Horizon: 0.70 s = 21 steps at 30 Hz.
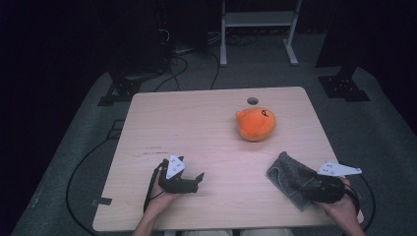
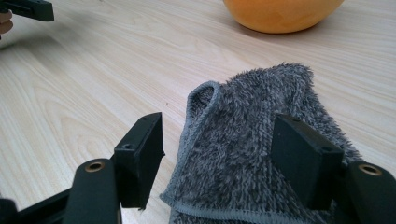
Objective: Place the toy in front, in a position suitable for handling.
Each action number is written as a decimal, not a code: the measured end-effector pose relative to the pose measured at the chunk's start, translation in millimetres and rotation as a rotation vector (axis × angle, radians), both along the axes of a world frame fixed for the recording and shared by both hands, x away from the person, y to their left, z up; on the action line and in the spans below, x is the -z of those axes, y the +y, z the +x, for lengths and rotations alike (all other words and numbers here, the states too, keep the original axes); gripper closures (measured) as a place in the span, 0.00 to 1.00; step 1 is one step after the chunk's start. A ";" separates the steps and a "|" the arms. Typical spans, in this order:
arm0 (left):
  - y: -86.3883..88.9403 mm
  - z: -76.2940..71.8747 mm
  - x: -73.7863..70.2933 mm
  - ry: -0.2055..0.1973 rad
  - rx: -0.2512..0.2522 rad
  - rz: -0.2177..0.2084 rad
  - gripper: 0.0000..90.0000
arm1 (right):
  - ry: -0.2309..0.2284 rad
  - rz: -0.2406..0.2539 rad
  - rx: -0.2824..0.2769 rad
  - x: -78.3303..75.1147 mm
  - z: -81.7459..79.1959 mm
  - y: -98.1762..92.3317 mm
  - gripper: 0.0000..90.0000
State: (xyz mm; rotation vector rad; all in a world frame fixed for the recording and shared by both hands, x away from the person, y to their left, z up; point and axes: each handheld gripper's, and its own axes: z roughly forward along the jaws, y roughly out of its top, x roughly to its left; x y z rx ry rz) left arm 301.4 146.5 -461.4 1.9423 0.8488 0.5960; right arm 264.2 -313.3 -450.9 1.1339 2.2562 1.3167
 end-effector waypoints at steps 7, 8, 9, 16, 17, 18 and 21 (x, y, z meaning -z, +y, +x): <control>-3.0 -2.1 1.1 -0.004 0.028 0.025 0.07 | 0.002 0.051 -0.007 -5.1 1.0 -3.6 0.36; -1.4 -2.1 0.9 -0.007 0.033 0.018 0.07 | 0.000 0.054 -0.008 -6.8 1.7 -3.0 0.36; -1.4 -2.1 0.9 -0.007 0.033 0.018 0.07 | 0.000 0.054 -0.008 -6.8 1.7 -3.0 0.36; 7.0 -0.8 0.0 0.000 0.019 -0.003 0.07 | -0.030 0.038 -0.034 -24.7 15.9 11.9 0.37; 7.0 -0.8 0.0 0.000 0.019 -0.003 0.07 | -0.030 0.038 -0.034 -24.7 15.9 11.9 0.37; 7.5 -0.4 -0.4 -0.006 0.015 -0.006 0.07 | -0.046 0.018 -0.038 -32.5 27.0 18.5 0.37; 8.6 0.1 -0.5 -0.007 0.012 -0.005 0.07 | -0.057 0.002 -0.045 -40.3 39.5 25.5 0.37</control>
